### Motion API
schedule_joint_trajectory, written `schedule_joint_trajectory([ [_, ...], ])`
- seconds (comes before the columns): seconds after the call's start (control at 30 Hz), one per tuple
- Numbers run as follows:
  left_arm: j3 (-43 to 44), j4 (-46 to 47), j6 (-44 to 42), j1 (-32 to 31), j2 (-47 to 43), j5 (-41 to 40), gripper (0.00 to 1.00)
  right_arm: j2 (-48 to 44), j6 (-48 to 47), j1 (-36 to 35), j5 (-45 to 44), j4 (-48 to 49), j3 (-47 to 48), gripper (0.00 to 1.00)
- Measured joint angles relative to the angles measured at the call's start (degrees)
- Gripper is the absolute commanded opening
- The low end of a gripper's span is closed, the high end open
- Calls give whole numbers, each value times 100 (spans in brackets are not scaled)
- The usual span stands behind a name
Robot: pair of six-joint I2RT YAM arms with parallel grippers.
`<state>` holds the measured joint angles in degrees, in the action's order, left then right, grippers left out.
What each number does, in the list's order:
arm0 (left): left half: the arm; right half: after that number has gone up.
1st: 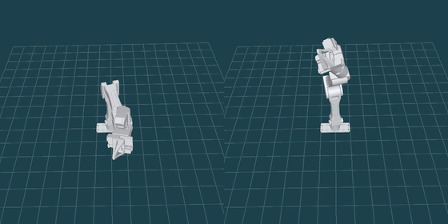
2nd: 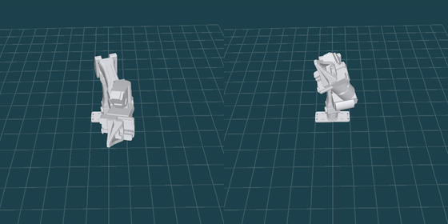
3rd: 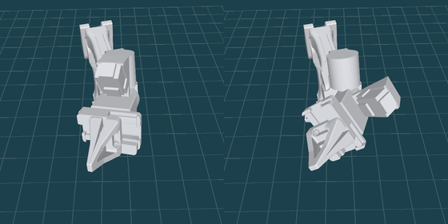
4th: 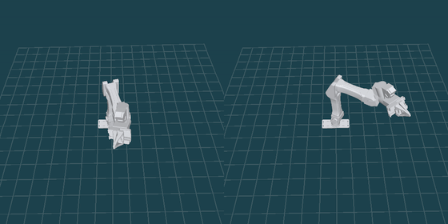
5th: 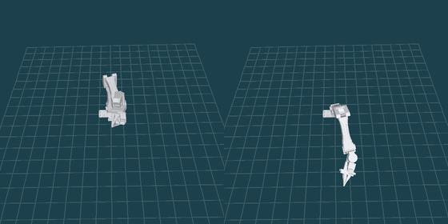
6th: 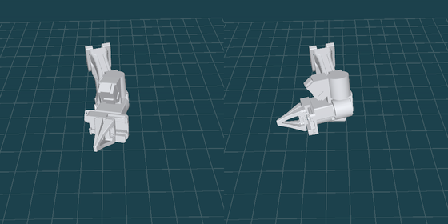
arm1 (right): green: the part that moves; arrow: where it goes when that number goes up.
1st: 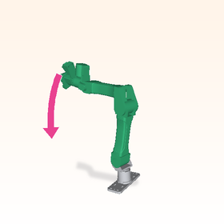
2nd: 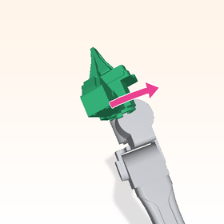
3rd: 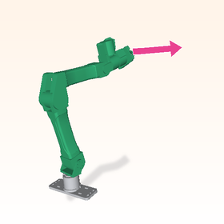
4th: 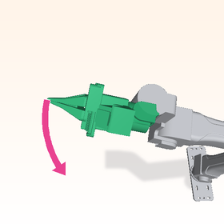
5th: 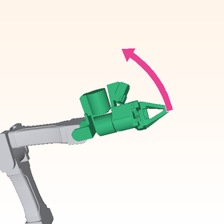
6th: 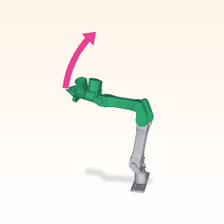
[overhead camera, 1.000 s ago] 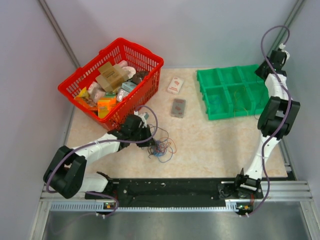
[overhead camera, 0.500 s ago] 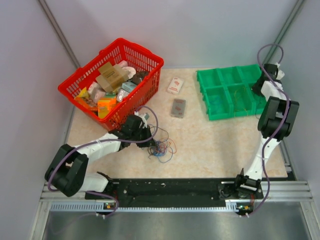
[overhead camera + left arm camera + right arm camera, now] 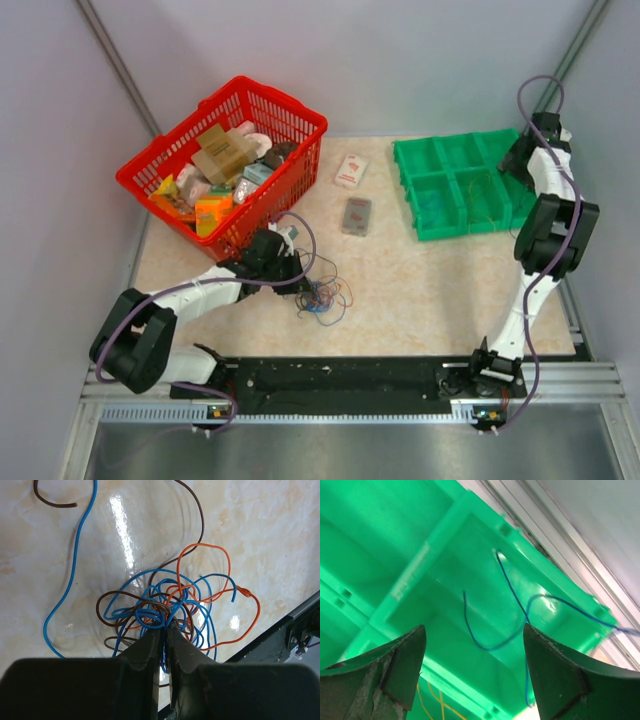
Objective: Untangle the cables
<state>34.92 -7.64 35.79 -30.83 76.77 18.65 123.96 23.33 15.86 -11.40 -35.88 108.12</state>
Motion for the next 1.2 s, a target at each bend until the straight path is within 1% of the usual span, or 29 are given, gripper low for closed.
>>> schedule_joint_trajectory([
  [0.1, 0, 11, -26, 0, -13, 17, 14, -234, -24, 2, -223, -411, -15, 82],
  [0.2, 0, 31, -72, 0, -52, 59, 14, -706, 26, 57, -483, -531, -323, 82],
  [0.27, 0, 59, -122, 4, -66, 114, 14, -1200, 79, 184, -610, -562, -737, 76],
  [0.33, 0, 70, -153, 4, -68, 151, 14, -1589, 87, 369, -662, -485, -1130, 65],
  [0.43, 0, 63, -221, 4, -81, 173, 14, -1963, 66, 688, -686, -372, -1683, 56],
  [0.57, 0, 57, -295, -11, -92, 195, 15, -1858, 50, 970, -647, -232, -2162, 57],
  [0.63, 0, 59, -299, -37, -92, 199, 15, -1690, 33, 975, -608, -197, -2330, 59],
  [0.77, 0, 57, -299, -61, -92, 210, 15, -1355, 26, 944, -531, 33, -2524, 57],
  [0.9, 0, 46, -302, -66, -90, 208, 15, -1106, 96, 946, -544, 138, -2594, 48],
  [0.93, 0, 44, -299, -66, -90, 208, 15, -1054, 142, 946, -551, 186, -2614, 42],
  [0.97, 0, 39, -299, -66, -90, 208, 15, -1019, 186, 946, -564, 234, -2640, 38],
  [1.07, 0, 35, -299, -66, -87, 208, 15, -957, 291, 975, -584, 284, -2643, 34],
  [1.1, 0, 35, -299, -66, -87, 205, 15, -942, 328, 981, -588, 310, -2643, 29],
  [1.13, 2, 35, -299, -66, -85, 205, 15, -931, 339, 984, -592, 328, -2643, 27],
  [1.17, 2, 33, -299, -66, -85, 205, 15, -922, 345, 986, -595, 332, -2643, 22],
  [1.2, 4, 33, -299, -66, -83, 205, 15, -909, 369, 990, -599, 332, -2643, 19],
])
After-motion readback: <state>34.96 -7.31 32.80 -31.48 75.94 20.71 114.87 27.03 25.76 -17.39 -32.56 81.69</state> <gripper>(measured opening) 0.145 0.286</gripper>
